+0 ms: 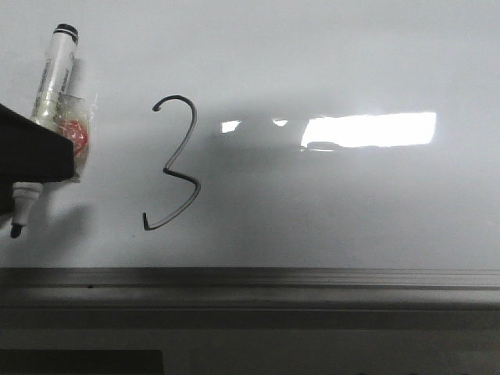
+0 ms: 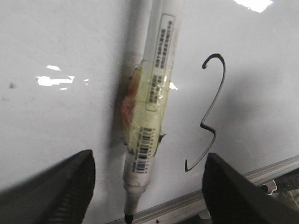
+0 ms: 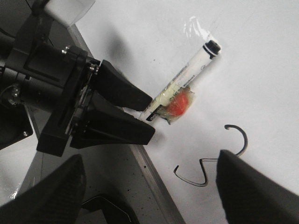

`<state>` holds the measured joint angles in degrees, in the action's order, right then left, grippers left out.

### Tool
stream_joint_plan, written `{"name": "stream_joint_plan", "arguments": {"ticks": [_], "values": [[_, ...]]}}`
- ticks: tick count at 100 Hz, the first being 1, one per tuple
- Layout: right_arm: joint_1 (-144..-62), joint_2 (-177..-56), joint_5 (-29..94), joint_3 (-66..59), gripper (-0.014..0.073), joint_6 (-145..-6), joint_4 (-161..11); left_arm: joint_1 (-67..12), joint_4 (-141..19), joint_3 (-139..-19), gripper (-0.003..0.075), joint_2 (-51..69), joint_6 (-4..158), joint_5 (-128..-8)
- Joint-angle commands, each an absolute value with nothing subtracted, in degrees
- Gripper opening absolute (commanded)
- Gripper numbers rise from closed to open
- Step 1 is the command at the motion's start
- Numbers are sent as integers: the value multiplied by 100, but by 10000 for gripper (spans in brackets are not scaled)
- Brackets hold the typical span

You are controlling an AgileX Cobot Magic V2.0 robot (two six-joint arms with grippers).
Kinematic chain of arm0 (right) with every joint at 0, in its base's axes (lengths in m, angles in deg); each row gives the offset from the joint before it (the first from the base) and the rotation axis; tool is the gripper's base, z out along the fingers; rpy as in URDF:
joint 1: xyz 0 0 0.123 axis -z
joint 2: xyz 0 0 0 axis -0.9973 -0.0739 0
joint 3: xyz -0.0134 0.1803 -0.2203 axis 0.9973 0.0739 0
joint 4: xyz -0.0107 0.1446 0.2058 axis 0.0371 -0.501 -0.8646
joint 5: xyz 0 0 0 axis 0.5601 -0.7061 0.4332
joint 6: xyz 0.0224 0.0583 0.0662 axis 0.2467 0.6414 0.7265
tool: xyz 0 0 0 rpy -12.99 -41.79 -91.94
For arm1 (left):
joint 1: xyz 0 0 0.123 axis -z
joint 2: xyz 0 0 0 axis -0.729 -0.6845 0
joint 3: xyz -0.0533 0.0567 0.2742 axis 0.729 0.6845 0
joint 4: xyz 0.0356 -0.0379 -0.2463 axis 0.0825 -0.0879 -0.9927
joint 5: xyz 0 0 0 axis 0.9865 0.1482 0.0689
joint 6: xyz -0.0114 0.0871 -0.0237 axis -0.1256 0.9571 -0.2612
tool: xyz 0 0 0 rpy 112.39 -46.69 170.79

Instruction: Write number 3 on whiteboard

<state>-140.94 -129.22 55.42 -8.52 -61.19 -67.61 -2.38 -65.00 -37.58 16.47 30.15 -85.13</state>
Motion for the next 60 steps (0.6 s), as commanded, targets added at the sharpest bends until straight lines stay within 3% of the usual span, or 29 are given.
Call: {"name": "stream_joint_plan", "arguments": {"ticks": [1,3,10,13,19,32,60], "values": [[-14061,-12668,5294,-1060,404,-6066,-6735,-278,-6529,-3844,491,1812,3031,-8662],[-14061,-12631,5294,-1060,356,-6050,-6735,-278,-6468,-3844,491,1903,3029,-8625],[-14061,-12509,5361,-1050,45,-6040,-6687,-278,-6011,-3844,466,2283,3183,-8475],[-14061,-12445,5405,-1050,-79,-6040,-6654,-278,-5786,-3844,422,2458,3279,-8360],[-14061,-12322,5461,-1050,-58,-6024,-6600,-278,-5451,-3844,314,2870,3335,-8171],[-14061,-11958,5226,-805,-58,-6024,-6450,-294,-5086,-3844,-25,3633,3335,-8083],[-14061,-10237,2850,1475,-53,-6024,-6173,-294,-4398,-3678,-20,5042,3375,-7872]]}}
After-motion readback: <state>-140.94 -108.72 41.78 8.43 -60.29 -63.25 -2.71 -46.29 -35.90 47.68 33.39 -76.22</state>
